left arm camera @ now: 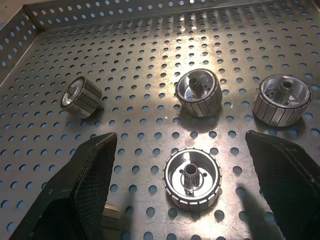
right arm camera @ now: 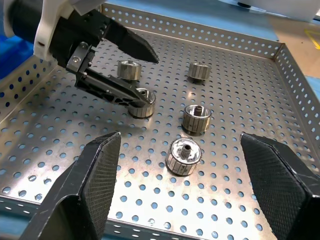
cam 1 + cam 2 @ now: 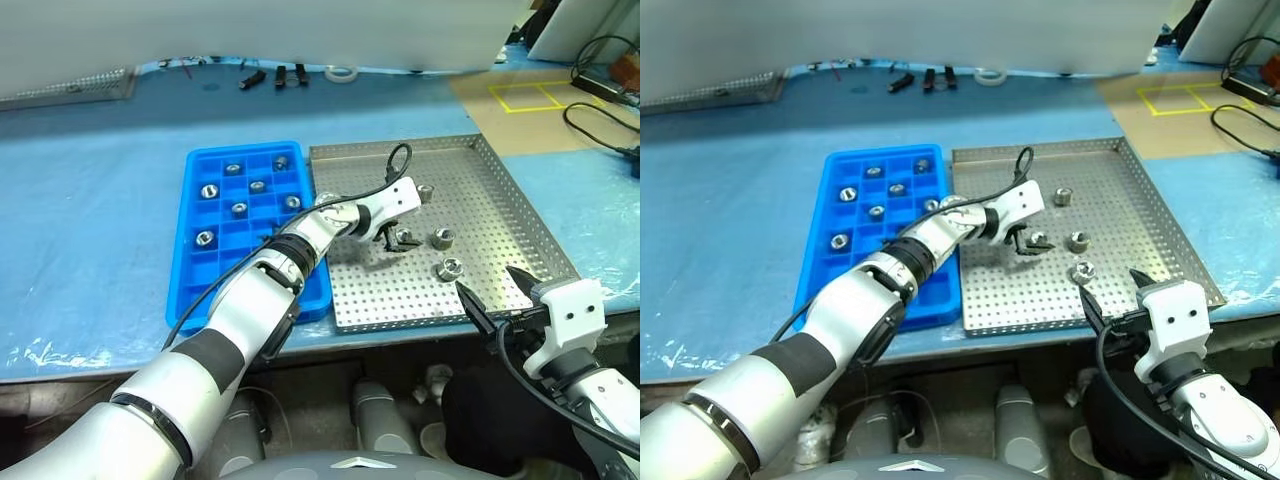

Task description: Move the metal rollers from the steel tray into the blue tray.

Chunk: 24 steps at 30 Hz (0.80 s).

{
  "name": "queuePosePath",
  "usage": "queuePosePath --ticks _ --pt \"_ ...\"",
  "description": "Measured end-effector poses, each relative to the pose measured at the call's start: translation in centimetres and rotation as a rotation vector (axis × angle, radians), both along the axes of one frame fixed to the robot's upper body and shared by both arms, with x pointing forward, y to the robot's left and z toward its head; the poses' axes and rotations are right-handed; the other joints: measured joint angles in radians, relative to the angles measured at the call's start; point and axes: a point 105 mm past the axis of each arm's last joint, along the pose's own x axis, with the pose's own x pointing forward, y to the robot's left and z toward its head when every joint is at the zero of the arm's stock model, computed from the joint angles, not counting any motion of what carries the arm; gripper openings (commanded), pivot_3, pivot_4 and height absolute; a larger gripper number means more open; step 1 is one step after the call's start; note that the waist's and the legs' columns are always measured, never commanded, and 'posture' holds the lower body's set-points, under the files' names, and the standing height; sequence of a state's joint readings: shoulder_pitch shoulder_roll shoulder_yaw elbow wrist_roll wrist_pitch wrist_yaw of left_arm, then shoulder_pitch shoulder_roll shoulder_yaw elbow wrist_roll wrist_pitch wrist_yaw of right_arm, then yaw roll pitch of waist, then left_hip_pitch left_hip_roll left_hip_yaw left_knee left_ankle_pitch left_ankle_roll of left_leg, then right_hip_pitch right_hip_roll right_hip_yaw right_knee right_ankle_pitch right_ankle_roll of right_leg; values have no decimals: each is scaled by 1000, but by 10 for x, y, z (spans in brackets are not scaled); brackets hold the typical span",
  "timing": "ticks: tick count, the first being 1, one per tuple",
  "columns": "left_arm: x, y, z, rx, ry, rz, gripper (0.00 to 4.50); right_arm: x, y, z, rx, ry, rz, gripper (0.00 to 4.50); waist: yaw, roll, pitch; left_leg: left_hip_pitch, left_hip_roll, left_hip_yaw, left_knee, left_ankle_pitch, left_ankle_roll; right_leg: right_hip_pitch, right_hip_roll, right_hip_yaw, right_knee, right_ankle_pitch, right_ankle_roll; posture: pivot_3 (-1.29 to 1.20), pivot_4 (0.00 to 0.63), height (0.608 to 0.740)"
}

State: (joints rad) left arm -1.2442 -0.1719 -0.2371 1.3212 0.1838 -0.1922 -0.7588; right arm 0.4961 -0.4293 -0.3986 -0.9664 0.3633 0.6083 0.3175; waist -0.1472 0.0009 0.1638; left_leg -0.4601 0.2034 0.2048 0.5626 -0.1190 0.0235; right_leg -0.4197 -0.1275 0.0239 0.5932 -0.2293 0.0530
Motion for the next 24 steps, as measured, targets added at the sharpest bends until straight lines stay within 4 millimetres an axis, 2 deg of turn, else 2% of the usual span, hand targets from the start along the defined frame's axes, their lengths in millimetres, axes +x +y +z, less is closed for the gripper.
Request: queuePosePath --ticks 13,16,19,22,24 --pt "-2 5 -21 67 4 12 4309 -5 4 -1 2 5 -5 4037 -61 0 0 1 -3 -1 3 -4 4 8 -4 -3 -6 1 -1 -728 150 740" --pt "1 7 -23 73 -7 44 4309 -6 4 -2 2 7 -7 4037 -75 0 0 3 -4 -2 4 -5 5 12 -6 -5 -6 -3 5 -726 150 740" --pt "2 9 -25 85 -6 64 3755 -6 4 -2 -2 6 -9 4037 -91 0 0 3 -6 -3 5 -5 6 13 -8 -6 -6 -3 6 -721 150 740" --pt "4 10 -27 87 -5 83 2801 -6 3 -1 -7 3 -12 4037 -100 0 0 3 -9 -4 5 -6 7 14 -11 -7 -6 -4 6 -721 150 740" --pt "5 12 -29 92 -3 99 2801 -5 4 0 -11 -3 -11 4037 -109 0 0 3 -13 -5 5 -7 9 15 -15 -8 -6 -4 7 -714 150 740"
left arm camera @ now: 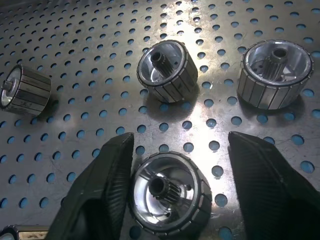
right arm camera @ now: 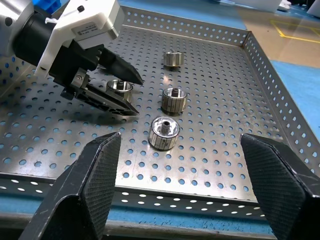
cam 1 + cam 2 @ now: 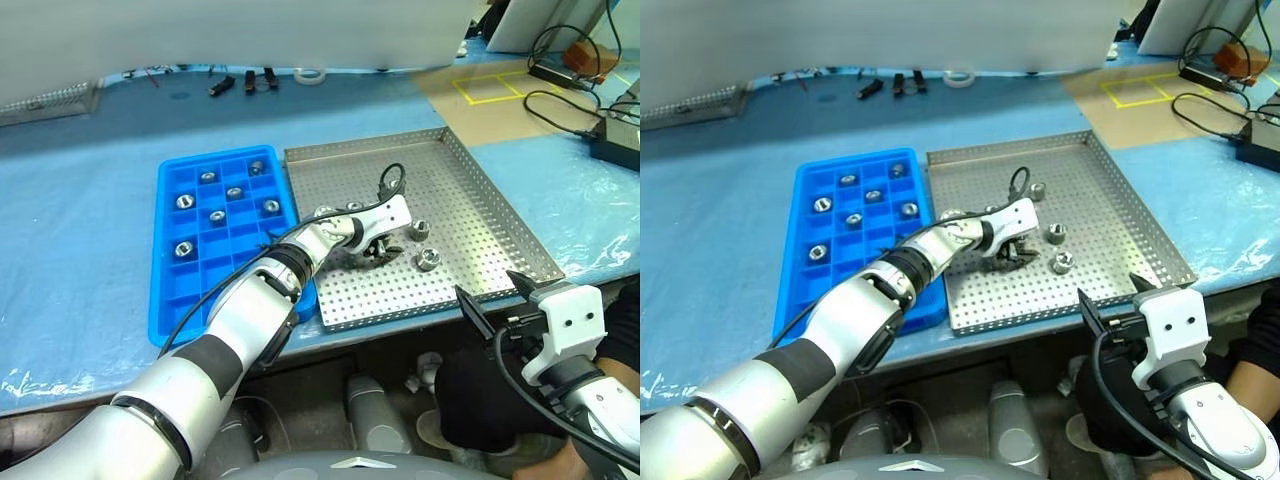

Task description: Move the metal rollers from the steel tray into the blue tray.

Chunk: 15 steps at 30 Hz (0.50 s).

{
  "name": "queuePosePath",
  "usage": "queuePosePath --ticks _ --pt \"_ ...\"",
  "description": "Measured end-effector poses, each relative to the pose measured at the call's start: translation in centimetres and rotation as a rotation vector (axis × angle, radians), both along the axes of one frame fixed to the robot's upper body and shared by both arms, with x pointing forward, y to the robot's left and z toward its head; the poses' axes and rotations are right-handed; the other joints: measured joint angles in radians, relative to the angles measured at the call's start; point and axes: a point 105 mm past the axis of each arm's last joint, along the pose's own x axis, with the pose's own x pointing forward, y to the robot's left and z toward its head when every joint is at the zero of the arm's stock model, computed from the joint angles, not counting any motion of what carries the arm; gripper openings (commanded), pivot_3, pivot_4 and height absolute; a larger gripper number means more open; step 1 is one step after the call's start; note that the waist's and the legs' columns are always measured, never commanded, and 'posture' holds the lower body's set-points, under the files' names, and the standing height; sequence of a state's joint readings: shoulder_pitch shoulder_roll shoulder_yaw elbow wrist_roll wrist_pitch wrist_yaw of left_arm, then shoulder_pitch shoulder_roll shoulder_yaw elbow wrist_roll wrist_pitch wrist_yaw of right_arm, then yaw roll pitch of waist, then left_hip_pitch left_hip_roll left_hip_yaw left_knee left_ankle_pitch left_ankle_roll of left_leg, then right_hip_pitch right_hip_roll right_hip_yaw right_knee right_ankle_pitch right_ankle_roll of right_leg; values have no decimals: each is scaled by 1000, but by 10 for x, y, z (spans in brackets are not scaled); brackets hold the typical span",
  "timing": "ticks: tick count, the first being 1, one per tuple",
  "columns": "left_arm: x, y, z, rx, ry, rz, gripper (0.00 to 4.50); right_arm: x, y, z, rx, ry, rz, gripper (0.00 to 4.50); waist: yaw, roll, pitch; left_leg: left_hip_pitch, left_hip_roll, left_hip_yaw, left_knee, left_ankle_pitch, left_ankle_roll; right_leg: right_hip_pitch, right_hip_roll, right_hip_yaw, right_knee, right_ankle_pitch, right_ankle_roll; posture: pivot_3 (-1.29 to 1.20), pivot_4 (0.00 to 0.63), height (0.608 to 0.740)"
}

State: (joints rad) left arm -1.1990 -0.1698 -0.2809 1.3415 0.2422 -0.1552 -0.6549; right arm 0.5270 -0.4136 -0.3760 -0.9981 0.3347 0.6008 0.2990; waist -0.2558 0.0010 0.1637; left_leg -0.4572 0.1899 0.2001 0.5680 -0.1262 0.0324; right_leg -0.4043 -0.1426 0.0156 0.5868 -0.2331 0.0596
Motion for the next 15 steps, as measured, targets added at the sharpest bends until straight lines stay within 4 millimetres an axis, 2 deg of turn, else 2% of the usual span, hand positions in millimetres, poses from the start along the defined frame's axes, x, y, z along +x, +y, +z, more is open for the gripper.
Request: queuePosePath --ticks 2,5,6,15 --pt "0 1 -2 6 3 8 2801 1 1 1 0 -4 3 4037 -7 0 0 -1 -2 0 3 -2 3 2 -3 0 0 0 -1 -707 150 740" --pt "0 3 -5 9 8 11 1945 3 2 3 -1 -18 9 4037 -11 0 0 -2 -3 -1 4 -4 6 4 -5 -1 -3 2 -2 -698 150 740" --pt "0 3 -5 9 8 12 1864 3 2 3 -2 -19 10 4037 -11 0 0 -2 -3 -1 4 -4 6 4 -6 -2 -3 2 -3 -691 150 740" --pt "-4 2 -4 -40 61 -12 1866 10 4 8 -5 -41 38 4037 -9 0 0 -3 -3 -4 4 -4 7 7 -8 -8 -4 2 -3 -644 150 740"
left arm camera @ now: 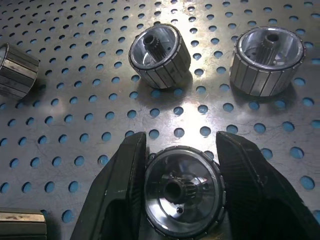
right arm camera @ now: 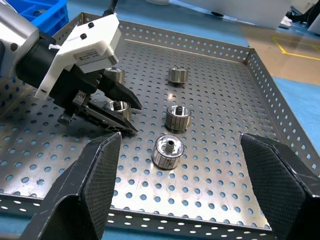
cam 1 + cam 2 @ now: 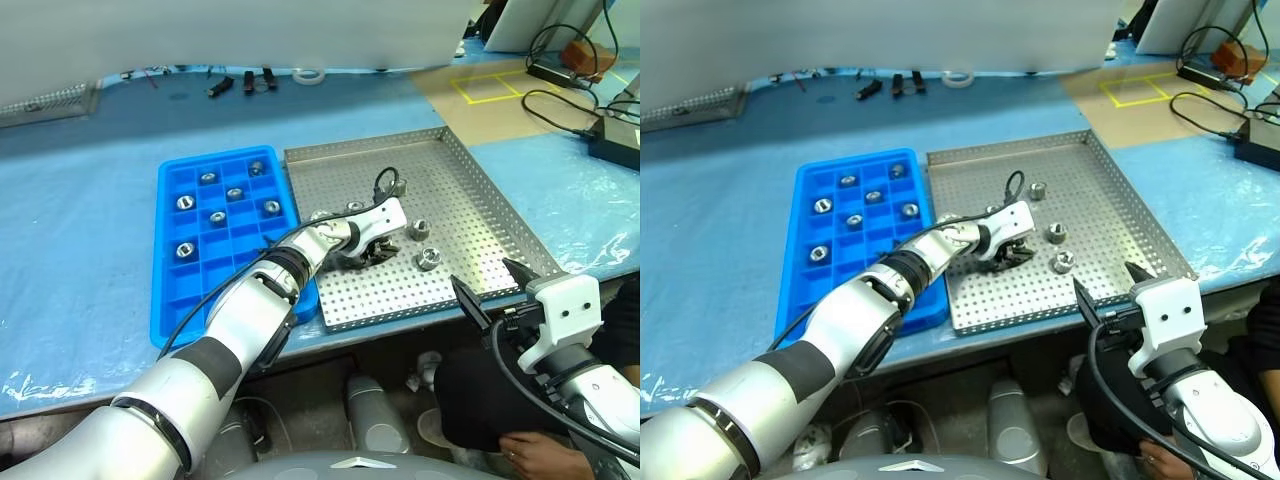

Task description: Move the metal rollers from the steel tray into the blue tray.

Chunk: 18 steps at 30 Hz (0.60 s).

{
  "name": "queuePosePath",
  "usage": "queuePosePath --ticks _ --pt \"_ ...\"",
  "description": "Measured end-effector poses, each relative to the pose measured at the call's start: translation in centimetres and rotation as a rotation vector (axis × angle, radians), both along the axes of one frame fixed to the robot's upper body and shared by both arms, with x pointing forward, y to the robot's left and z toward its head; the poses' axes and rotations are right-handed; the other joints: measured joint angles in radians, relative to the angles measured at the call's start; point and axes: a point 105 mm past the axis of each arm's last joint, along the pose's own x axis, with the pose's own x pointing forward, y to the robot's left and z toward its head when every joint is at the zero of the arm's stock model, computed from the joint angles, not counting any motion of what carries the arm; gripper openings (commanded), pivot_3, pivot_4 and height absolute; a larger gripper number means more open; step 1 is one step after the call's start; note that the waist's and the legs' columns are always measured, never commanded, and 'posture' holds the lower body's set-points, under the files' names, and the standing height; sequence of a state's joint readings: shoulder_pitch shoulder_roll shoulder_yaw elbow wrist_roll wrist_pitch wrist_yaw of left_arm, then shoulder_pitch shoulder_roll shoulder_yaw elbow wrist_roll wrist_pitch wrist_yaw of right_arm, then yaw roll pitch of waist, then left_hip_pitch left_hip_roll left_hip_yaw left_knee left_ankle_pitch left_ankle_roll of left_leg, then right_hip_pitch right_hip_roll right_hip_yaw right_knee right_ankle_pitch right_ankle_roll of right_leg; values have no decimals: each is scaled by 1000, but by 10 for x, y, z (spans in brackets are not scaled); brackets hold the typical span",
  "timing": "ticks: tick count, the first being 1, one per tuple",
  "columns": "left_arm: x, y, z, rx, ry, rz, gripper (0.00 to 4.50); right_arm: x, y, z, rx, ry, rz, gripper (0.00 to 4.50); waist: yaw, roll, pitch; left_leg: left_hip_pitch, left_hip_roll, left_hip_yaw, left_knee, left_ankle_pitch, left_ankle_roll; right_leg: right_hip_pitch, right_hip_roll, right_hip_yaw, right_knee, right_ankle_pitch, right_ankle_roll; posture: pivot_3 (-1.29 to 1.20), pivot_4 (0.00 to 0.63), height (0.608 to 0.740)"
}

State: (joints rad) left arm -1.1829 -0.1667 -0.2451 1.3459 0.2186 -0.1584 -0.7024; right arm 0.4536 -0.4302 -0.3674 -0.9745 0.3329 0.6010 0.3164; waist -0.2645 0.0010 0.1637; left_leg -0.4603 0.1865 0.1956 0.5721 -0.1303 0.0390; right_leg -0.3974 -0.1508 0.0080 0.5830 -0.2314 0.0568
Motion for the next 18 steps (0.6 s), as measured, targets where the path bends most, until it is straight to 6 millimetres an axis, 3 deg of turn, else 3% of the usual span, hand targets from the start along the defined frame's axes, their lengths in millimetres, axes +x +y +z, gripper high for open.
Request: queuePosePath --ticks 5,11,15,18 --pt "-2 -3 10 -76 19 -27 1866 7 2 4 -7 -11 35 4037 2 0 0 -2 0 -2 1 0 0 1 0 -4 0 0 0 -609 150 740" --pt "-6 -8 43 -230 5 -125 1866 17 19 21 -12 -42 189 4037 13 0 0 -2 0 -2 2 0 1 3 -2 -5 0 0 -1 -511 150 740" --pt "1 6 69 -300 -58 -140 1866 30 25 32 -28 -50 294 4037 27 0 0 -1 0 -3 4 0 2 3 -2 -5 2 1 -1 -380 150 740" --pt "14 35 82 -327 -126 -96 1866 45 33 36 -29 -44 383 4037 49 1 0 1 2 -3 4 0 1 4 -1 -6 5 1 -2 -294 150 740"
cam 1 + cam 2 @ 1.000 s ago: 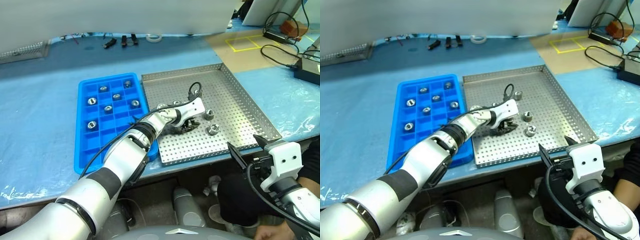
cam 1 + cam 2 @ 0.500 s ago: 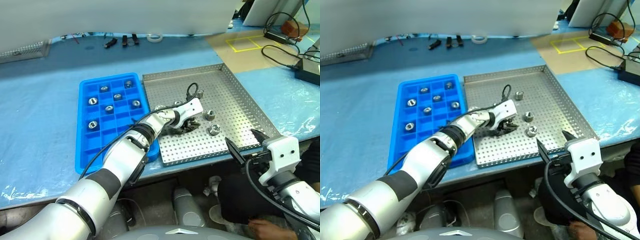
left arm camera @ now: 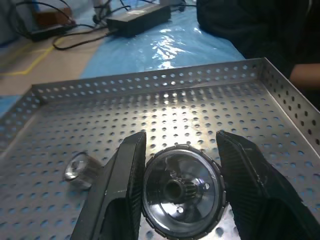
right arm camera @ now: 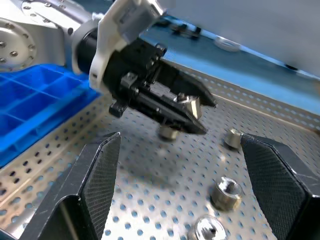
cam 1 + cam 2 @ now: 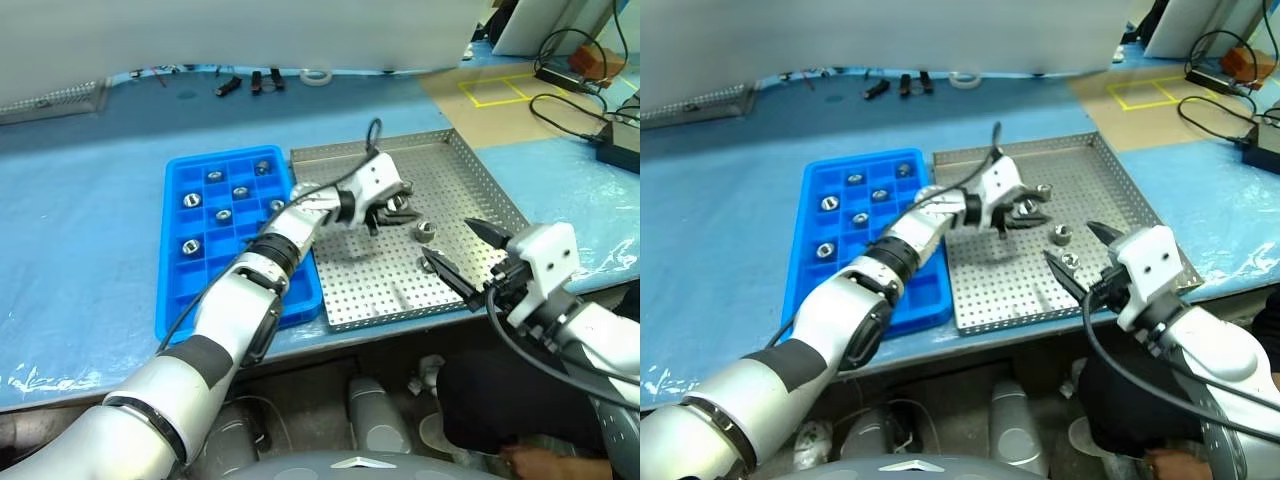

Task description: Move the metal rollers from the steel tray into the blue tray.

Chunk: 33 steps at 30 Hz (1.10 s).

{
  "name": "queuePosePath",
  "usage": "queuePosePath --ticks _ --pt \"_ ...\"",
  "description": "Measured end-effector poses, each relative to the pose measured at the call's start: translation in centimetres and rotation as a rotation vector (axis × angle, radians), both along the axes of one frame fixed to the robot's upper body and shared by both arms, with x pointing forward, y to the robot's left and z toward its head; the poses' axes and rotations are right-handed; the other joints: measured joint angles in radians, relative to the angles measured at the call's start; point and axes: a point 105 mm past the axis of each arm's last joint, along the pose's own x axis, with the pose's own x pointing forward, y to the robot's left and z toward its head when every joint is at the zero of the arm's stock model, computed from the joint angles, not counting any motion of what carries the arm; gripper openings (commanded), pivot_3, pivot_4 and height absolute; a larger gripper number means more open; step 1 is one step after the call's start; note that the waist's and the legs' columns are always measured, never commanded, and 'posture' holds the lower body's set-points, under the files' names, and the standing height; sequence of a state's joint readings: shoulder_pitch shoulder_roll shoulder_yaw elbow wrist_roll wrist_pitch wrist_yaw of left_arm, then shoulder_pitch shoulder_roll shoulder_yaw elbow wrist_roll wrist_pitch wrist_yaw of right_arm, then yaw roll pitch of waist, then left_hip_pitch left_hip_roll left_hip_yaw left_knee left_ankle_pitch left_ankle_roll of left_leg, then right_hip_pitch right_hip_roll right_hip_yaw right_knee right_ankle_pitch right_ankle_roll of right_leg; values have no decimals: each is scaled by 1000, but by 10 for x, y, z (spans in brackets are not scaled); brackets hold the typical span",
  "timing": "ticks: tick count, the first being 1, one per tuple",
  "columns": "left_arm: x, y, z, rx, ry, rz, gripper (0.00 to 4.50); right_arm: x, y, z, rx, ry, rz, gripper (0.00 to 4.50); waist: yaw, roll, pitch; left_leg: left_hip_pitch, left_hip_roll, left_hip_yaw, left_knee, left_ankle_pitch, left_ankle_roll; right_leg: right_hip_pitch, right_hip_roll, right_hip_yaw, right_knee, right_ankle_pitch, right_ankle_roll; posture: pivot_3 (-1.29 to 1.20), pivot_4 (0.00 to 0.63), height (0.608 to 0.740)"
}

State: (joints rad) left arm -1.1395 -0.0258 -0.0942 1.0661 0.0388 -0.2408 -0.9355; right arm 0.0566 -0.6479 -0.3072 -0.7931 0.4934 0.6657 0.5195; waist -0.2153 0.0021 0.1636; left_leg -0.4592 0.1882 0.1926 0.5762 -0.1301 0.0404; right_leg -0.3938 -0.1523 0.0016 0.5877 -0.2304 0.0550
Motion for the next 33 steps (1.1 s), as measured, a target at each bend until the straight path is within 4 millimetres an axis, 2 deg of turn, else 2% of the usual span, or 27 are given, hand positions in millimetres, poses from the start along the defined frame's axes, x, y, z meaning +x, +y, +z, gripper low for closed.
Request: queuePosePath --ticks 3,7,10,12,16,19,23,26,31,33 --pt "6 27 -1 -27 -21 68 1866 16 11 2 7 12 86 4037 45 1 0 1 1 0 0 2 1 0 1 0 1 0 0 -164 150 740" --pt "7 60 -5 -60 -16 180 1866 33 32 1 19 40 228 4037 156 2 1 -1 4 1 -1 3 1 -2 2 0 3 1 -2 -17 150 740" --pt "6 85 1 -75 -32 267 1866 43 46 -2 27 62 318 4037 231 2 1 -1 5 3 -1 3 1 -4 2 -1 6 1 -2 41 150 740" --pt "-5 106 3 -103 -35 315 1866 49 59 -4 21 72 393 4037 268 3 1 -1 5 4 -2 3 1 -4 2 -1 6 0 -3 120 150 740" --pt "-30 127 -9 -83 6 354 1866 57 73 -9 5 91 486 4037 336 2 1 -2 2 8 -1 3 -1 -7 0 -3 18 -8 -16 182 150 740" --pt "-44 136 -19 -58 41 388 1866 60 85 -14 -7 104 554 4037 364 2 1 -2 4 5 -2 5 -8 -8 1 -5 19 -8 -16 232 150 740" --pt "-58 144 -23 -49 62 417 1866 60 96 -17 -14 108 610 4037 373 2 1 2 5 3 -10 11 -14 -7 3 -6 20 -8 -15 255 150 740" --pt "-64 152 -30 -19 75 442 1866 60 95 -19 -22 112 619 4037 374 2 1 5 7 1 -15 14 -19 -8 5 -6 20 -7 -13 254 150 740" --pt "-79 178 -53 108 123 462 1866 60 95 -20 -36 107 624 4037 372 2 1 3 18 -3 -18 19 -28 -13 19 -7 20 -6 -13 243 150 740" --pt "-83 185 -55 121 134 459 1866 60 94 -22 -39 112 623 4037 372 2 1 3 20 -4 -22 22 -32 -14 24 -8 20 -7 -13 243 150 740"
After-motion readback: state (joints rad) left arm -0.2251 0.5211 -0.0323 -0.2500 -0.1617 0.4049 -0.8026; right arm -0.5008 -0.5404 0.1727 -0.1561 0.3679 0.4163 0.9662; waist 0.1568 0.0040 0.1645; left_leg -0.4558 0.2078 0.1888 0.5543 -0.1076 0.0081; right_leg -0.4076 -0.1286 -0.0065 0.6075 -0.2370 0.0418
